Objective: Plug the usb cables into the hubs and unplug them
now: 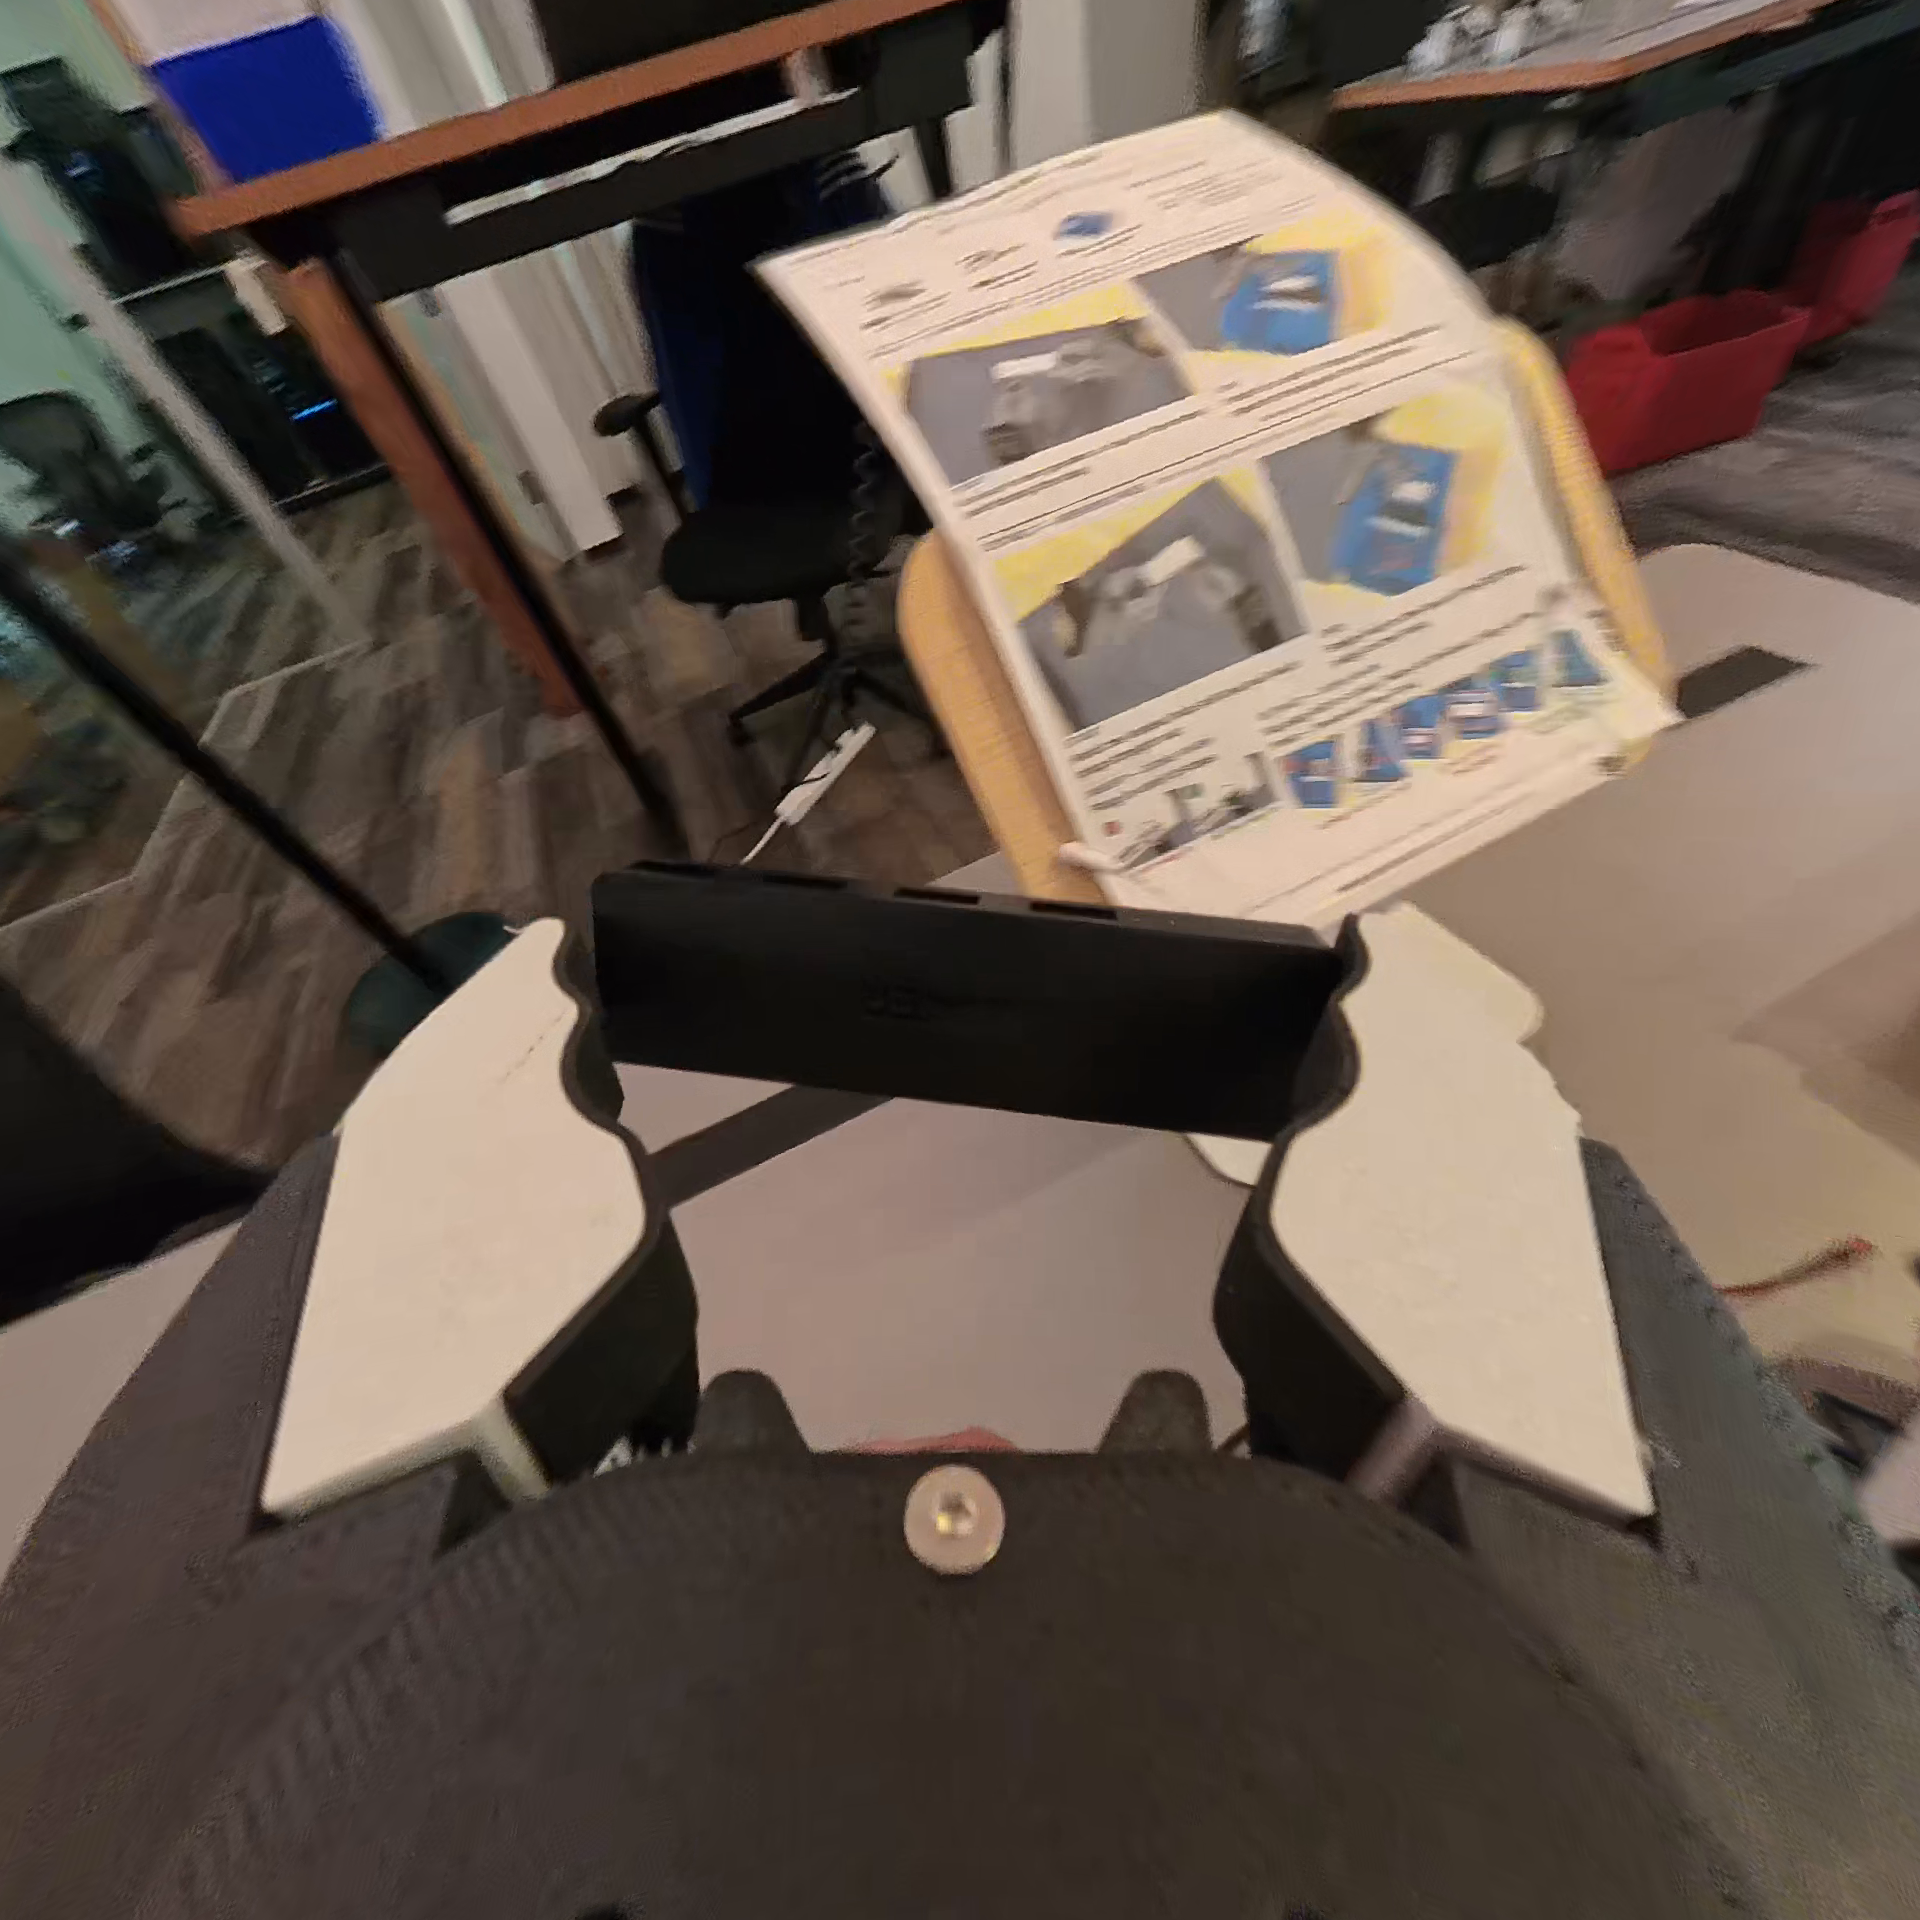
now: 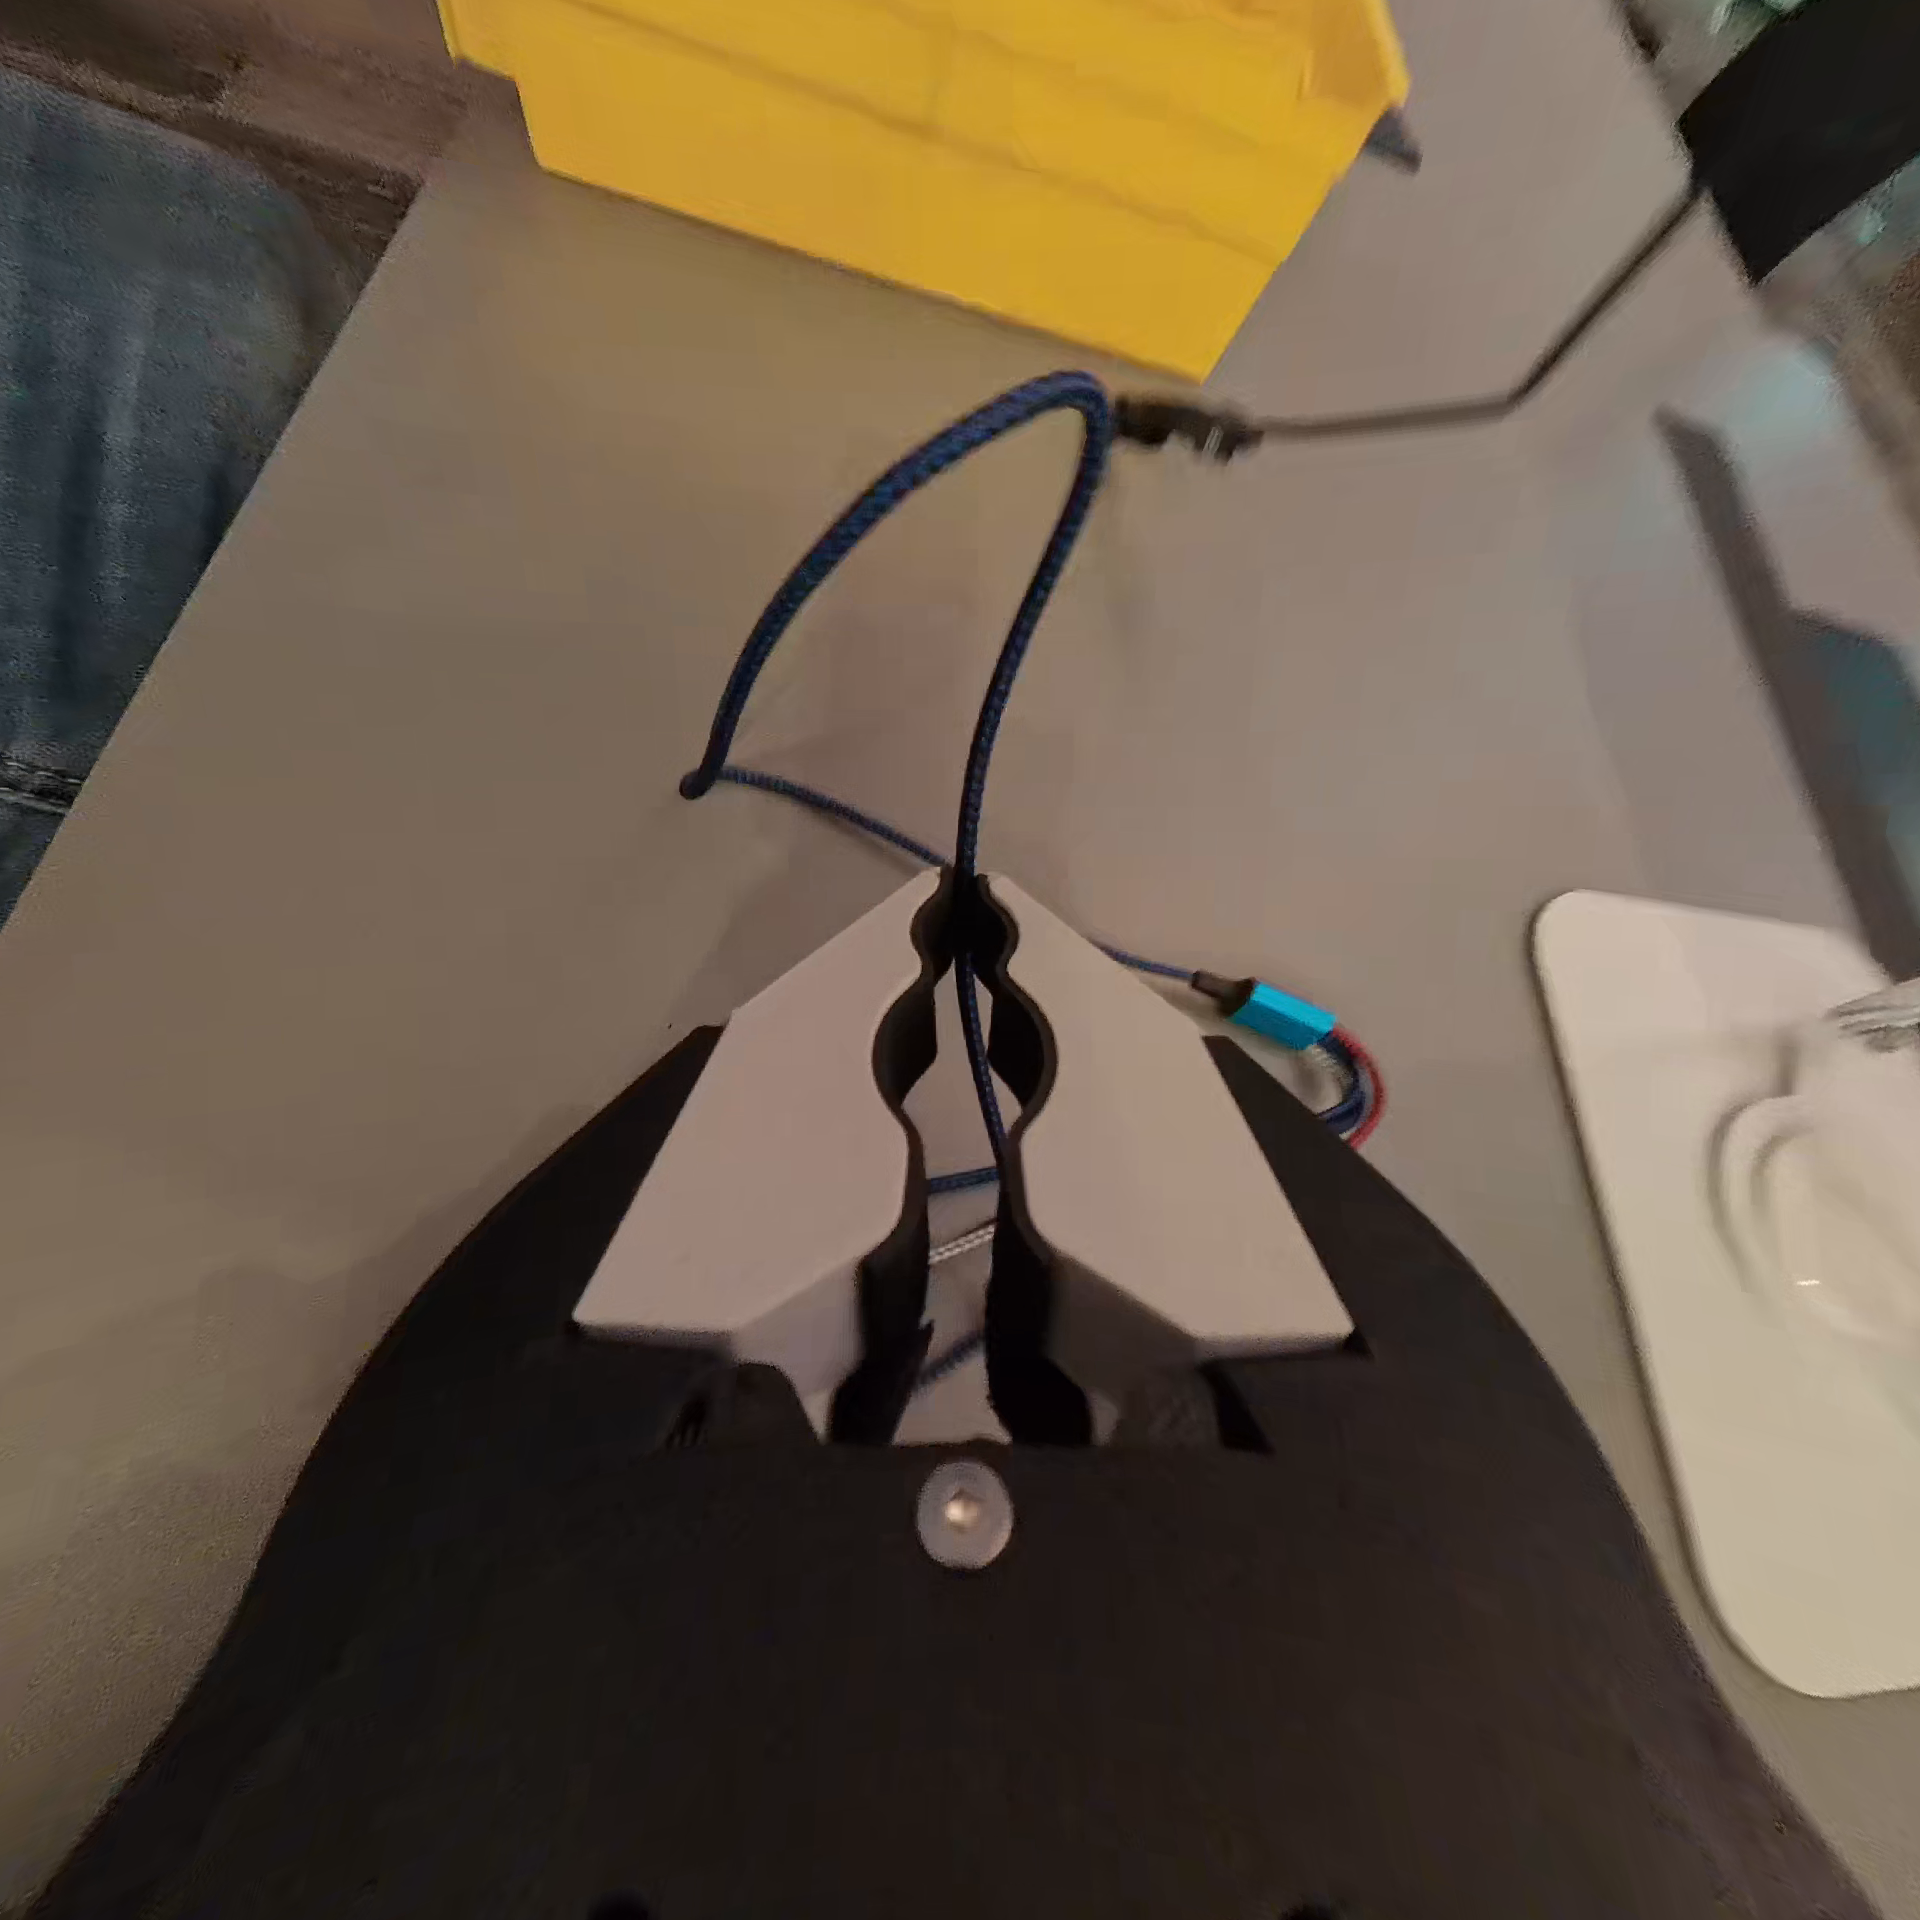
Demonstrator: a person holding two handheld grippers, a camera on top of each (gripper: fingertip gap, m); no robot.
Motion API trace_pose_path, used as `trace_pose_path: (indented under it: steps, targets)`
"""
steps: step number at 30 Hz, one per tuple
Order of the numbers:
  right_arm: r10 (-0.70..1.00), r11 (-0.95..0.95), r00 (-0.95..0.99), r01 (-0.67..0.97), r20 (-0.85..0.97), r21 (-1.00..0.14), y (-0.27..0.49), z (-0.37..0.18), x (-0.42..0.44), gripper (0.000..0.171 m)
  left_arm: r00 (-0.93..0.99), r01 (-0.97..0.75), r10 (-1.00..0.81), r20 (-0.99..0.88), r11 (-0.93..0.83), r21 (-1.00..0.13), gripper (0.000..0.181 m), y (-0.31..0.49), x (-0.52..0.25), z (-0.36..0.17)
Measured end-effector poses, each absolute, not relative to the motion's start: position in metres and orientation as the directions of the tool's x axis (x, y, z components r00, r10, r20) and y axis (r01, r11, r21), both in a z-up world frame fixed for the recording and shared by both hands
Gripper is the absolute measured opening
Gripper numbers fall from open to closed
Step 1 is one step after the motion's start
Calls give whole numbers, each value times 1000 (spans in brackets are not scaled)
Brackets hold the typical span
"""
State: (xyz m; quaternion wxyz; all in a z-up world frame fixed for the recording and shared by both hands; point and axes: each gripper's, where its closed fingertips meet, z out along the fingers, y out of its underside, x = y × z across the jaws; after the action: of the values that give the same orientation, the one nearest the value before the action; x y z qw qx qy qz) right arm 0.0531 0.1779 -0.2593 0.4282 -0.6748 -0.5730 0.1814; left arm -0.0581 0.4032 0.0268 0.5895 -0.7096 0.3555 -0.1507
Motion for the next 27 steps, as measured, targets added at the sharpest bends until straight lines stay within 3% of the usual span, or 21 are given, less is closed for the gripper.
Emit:
trace_pose_path:
  steps: [2,5,6,15,18,23,27]
  targets:
    - [934,-70,310,642,176,-763,182,-275,57,1,631,-371,-737,-242,-13,-928,127,383,-40,25]
    - [917,-247,388,737,93,-629,188,-304,80,37,520,-470,-799,-302,28,-882,127,352,-14,7]
    - [915,-275,397,746,73,-607,185,-306,86,41,474,-511,-825,-308,26,-859,127,341,-6,-5]
    - [825,-430,565,662,31,-614,167,-270,138,50,185,-793,-925,-332,59,-606,127,281,13,-130]
    - [824,-438,566,658,19,-613,155,-272,139,66,121,-843,-951,-286,54,-536,127,267,6,-168]
    - [804,-459,594,638,16,-619,148,-283,139,66,76,-906,-979,-187,11,-423,127,248,0,-233]
    - [785,-471,619,610,12,-637,147,-286,137,67,149,-934,-985,-87,-112,-339,127,240,-4,-279]
